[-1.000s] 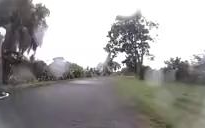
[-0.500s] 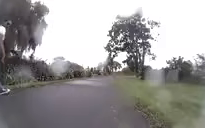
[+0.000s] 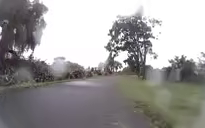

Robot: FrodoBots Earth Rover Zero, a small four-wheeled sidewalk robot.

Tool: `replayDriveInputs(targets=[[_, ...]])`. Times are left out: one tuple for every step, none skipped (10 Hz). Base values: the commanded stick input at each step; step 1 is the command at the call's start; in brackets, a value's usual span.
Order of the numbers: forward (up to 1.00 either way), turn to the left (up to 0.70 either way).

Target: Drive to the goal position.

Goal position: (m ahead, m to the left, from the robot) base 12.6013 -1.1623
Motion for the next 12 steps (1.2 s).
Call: replayDriveInputs(targets=[[0.85, 0.0], [0.85, 0.0], [0.85, 0.0], [0.85, 0.0], [0.85, 0.0], [0.85, 0.0], [0.85, 0.0], [0.85, 0.0], [0.85, 0.0], [0.85, 0.0], [0.85, 0.0], [0.85, 0.0]])
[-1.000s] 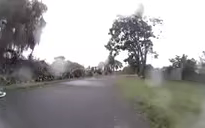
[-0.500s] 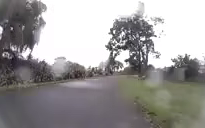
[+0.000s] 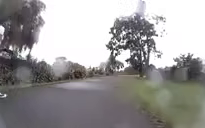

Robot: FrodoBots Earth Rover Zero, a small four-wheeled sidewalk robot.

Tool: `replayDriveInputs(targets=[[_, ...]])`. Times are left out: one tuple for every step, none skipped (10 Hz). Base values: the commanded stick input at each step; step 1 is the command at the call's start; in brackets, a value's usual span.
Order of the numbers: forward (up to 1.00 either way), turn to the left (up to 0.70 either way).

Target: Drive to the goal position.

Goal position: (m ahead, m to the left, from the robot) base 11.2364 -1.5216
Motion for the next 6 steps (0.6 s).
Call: replayDriveInputs(targets=[[0.85, -0.18], [0.85, -0.32], [0.85, -0.22], [0.85, -0.11], [0.85, 0.0], [0.85, 0.0]])
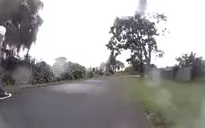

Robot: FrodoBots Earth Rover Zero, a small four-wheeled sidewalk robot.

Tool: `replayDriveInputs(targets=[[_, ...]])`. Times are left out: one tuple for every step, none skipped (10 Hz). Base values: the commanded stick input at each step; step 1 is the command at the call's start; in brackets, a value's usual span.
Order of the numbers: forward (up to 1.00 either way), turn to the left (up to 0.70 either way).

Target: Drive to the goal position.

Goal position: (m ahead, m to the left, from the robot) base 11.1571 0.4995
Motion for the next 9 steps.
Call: replayDriveInputs(targets=[[0.85, 0.0], [0.85, 0.0], [0.85, 0.0], [0.85, 0.0], [0.85, 0.0], [0.85, 0.0], [0.85, 0.0], [0.85, 0.0], [0.85, 0.0]])
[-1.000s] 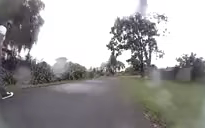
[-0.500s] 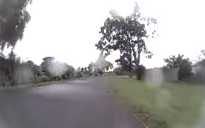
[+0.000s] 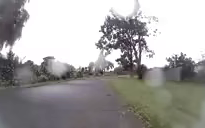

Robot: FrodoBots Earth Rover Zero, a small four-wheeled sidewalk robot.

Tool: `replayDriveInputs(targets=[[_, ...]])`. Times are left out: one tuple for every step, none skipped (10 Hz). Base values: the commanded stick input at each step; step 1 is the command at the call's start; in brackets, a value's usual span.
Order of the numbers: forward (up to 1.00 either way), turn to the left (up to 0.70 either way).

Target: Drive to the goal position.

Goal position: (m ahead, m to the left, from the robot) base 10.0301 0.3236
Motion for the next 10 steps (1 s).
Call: replayDriveInputs(targets=[[0.85, 0.0], [0.85, 0.0], [0.85, 0.0], [0.85, 0.0], [0.85, 0.0], [0.85, 0.0], [0.85, 0.0], [0.85, 0.0], [0.85, 0.0], [0.85, 0.0]])
